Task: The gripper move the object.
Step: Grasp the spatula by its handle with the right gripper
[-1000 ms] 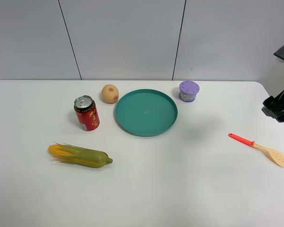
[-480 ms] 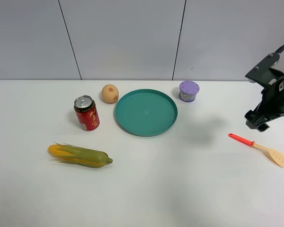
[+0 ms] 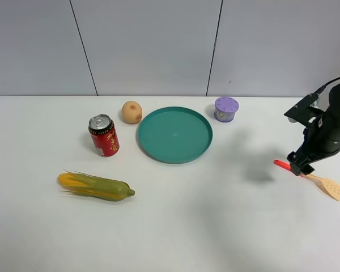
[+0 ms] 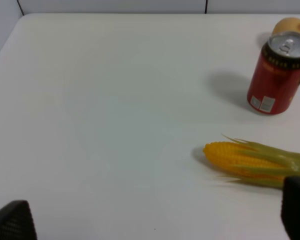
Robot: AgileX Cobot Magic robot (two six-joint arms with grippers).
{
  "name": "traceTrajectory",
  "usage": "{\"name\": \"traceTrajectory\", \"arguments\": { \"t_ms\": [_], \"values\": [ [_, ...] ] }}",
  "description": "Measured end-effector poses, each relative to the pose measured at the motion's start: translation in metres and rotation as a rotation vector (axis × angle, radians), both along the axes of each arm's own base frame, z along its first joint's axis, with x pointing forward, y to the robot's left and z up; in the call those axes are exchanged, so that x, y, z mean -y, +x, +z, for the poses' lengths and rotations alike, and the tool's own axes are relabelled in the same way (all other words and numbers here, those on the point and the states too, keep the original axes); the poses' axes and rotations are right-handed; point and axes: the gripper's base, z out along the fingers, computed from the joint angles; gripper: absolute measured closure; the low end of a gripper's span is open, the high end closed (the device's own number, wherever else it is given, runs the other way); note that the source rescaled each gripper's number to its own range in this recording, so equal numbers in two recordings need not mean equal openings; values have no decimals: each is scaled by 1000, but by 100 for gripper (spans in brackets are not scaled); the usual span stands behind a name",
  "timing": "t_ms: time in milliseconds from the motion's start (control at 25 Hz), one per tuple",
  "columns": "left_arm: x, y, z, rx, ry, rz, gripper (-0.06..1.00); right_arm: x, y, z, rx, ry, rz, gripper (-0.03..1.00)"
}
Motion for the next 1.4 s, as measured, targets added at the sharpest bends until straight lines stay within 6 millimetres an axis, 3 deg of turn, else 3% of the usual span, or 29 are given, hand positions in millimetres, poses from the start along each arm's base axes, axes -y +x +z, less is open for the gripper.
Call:
{"name": "traceTrajectory", "arguments": {
  "t_ms": [240, 560, 1000, 1400],
  "values": [
    [0, 0, 0, 0, 0, 0, -6, 18, -1, -1, -3, -7, -41, 9],
    [0, 0, 0, 0, 0, 0, -6, 25, 6, -10, -3, -98, 66, 9],
    [0, 0, 0, 0, 1, 1, -6, 24, 17, -8, 111, -107, 128, 9],
    [0, 0, 0, 0, 1, 1, -6, 22, 17, -12, 134, -57, 38, 9]
  ]
}}
